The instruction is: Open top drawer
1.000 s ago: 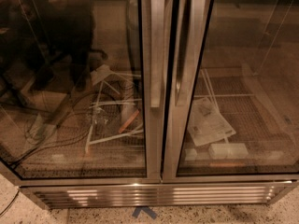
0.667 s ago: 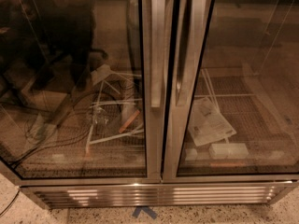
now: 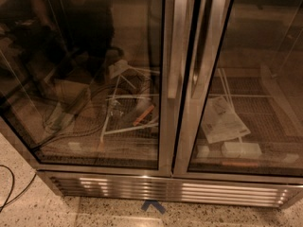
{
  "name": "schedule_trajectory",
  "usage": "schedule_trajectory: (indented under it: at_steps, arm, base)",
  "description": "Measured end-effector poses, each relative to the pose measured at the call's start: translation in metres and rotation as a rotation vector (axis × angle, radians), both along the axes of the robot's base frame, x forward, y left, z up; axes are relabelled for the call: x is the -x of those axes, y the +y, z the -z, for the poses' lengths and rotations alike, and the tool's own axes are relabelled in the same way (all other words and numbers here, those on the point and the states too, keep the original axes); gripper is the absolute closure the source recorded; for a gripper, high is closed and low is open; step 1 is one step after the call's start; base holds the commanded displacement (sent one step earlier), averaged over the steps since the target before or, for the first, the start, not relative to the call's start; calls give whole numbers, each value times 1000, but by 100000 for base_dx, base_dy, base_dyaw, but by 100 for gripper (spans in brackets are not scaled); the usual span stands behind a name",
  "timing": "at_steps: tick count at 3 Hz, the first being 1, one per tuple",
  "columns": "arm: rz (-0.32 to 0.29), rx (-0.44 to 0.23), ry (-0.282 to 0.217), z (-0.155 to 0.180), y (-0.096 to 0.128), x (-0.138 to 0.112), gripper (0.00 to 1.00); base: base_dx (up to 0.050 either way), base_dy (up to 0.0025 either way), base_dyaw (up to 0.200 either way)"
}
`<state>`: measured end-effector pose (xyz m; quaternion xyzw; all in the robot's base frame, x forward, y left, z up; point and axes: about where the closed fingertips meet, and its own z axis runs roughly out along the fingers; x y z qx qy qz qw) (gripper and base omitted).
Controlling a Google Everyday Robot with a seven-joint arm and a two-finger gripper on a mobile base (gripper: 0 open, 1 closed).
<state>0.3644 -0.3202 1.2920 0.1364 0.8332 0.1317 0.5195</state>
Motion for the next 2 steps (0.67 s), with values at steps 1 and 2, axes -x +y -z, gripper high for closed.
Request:
schedule_trajectory:
  at_steps: [1,2]
  arm:
    - [-1,3,-9,3,1,-3,0]
    - [2,-13,-22,12,5,-3,0]
  base:
    - [0,0,0]
    - [0,0,0]
